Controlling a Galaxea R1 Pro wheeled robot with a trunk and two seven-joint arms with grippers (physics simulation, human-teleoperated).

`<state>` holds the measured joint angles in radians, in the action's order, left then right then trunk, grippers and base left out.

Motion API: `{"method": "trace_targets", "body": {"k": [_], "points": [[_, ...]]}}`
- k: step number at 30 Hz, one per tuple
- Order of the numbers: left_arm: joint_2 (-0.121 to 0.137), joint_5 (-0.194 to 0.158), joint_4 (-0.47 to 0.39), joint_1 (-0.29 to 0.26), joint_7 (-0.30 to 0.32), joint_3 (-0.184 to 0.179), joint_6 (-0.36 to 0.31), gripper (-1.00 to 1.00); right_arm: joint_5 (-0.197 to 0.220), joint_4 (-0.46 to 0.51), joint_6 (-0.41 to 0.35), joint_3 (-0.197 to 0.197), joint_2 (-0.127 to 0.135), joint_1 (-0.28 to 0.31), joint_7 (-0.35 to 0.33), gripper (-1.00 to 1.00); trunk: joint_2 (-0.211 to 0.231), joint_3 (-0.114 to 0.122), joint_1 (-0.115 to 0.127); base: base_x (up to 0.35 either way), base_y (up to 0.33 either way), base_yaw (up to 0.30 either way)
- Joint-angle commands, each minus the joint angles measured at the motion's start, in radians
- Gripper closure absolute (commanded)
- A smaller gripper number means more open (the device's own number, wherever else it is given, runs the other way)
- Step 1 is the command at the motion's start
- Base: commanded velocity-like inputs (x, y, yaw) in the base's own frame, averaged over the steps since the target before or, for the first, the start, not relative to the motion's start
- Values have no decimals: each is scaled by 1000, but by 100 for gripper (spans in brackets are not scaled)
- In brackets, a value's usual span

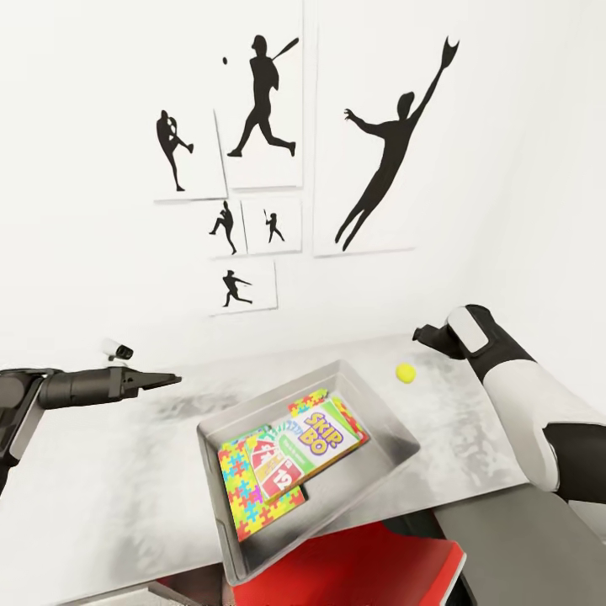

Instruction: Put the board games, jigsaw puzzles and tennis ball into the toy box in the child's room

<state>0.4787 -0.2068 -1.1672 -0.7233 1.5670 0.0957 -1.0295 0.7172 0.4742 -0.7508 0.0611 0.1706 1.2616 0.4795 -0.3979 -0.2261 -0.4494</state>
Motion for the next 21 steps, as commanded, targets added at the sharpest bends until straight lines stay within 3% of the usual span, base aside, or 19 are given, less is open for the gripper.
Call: {"method": "trace_targets", "body": {"k": [1, 16, 18, 21], "points": [[2, 0, 0, -1, 4, 0, -11, -100, 10, 1, -2, 6, 1, 1, 8, -100, -2, -4, -1, 0, 0, 0], [6, -9, -7, -8, 4, 3, -18, -100, 10, 2, -2, 5, -5, 1, 7, -100, -2, -28, -1, 0, 0, 0], [6, -9, -16, -24, 4, 3, -18, -100, 10, 4, -2, 5, -5, 1, 7, -100, -2, -31, -1, 0, 0, 0], [6, -7, -24, -104, 4, 2, -18, -100, 10, 14, -2, 5, -6, 1, 7, -100, -2, -36, -1, 0, 0, 0]]}}
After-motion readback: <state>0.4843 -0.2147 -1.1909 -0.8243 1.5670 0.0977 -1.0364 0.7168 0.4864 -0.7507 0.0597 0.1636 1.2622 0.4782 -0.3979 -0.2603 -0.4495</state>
